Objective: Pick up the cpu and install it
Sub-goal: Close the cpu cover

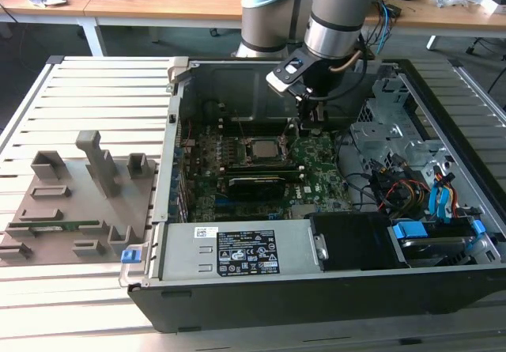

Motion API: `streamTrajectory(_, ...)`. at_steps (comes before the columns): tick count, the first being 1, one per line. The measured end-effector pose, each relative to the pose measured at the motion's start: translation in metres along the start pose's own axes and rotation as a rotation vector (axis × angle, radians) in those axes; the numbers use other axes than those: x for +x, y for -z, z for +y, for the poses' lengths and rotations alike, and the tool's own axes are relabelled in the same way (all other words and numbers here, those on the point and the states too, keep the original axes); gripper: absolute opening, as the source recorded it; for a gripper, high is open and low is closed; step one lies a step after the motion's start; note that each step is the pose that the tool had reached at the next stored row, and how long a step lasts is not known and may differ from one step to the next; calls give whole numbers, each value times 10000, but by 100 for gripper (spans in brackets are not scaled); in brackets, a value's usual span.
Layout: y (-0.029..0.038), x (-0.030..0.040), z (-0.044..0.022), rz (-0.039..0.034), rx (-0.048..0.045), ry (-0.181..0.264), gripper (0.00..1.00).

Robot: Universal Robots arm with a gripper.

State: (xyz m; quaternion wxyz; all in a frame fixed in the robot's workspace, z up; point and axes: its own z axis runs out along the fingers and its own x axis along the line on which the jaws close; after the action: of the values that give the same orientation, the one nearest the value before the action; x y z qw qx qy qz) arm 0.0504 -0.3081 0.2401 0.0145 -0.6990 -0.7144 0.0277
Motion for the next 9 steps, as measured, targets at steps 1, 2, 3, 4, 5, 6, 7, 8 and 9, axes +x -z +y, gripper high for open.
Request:
streamTrajectory(1,-1,0,-12,-1,0,0,11)
streamTrajectory(2,-2,0,-23,0,0,0,11)
streamTrajectory(3,-4,1,-51,0,0,1,11)
streamTrajectory(4,-6,2,-76,0,0,0,11)
streamTrajectory(5,-7,2,-96,0,-1,0,11)
streamTrajectory(6,-9,3,-121,0,0,0,11)
streamTrajectory(7,-10,3,-147,0,0,1,11)
streamTrajectory(8,-12,4,-174,-1,0,-1,11)
streamTrajectory(9,-14,4,-202,0,-1,0,11)
